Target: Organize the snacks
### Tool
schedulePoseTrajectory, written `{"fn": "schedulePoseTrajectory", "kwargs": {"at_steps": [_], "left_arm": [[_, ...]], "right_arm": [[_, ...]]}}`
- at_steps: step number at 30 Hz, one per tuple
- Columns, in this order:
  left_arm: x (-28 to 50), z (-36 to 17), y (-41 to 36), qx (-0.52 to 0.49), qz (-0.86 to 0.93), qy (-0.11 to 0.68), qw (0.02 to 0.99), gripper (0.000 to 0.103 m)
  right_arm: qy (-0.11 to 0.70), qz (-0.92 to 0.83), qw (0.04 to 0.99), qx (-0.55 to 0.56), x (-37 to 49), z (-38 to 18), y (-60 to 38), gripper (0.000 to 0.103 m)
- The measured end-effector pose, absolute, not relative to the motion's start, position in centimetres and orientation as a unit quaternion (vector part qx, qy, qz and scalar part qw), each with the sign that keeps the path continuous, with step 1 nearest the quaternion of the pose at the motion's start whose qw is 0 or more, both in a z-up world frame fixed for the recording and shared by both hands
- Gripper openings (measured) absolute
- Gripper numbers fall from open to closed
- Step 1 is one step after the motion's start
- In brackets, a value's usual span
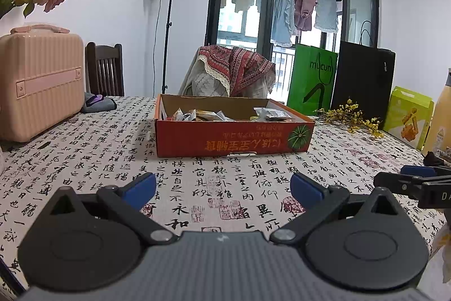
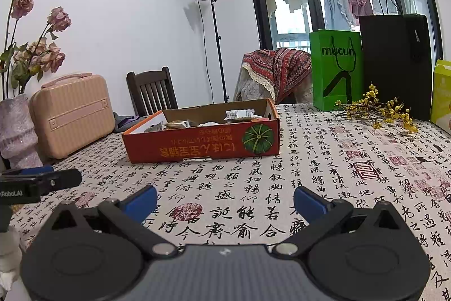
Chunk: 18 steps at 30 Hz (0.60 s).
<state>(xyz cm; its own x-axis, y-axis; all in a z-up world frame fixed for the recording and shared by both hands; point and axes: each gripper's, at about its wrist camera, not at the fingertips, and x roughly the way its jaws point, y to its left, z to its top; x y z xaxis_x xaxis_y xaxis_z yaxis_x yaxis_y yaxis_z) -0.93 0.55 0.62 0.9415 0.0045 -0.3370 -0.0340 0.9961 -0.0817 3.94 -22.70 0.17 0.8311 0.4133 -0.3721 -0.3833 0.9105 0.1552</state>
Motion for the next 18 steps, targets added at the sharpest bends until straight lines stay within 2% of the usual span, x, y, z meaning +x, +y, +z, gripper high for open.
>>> {"fn": "schedulePoseTrajectory", "kwargs": {"at_steps": [18], "left_arm": [[-0.93, 0.46, 0.39, -0.043, -0.005, 0.173, 0.984, 0.103]], "right_arm": [[0.203, 0.208, 0.956, 0.037, 3.95, 0.17, -22.69, 0.103]]}}
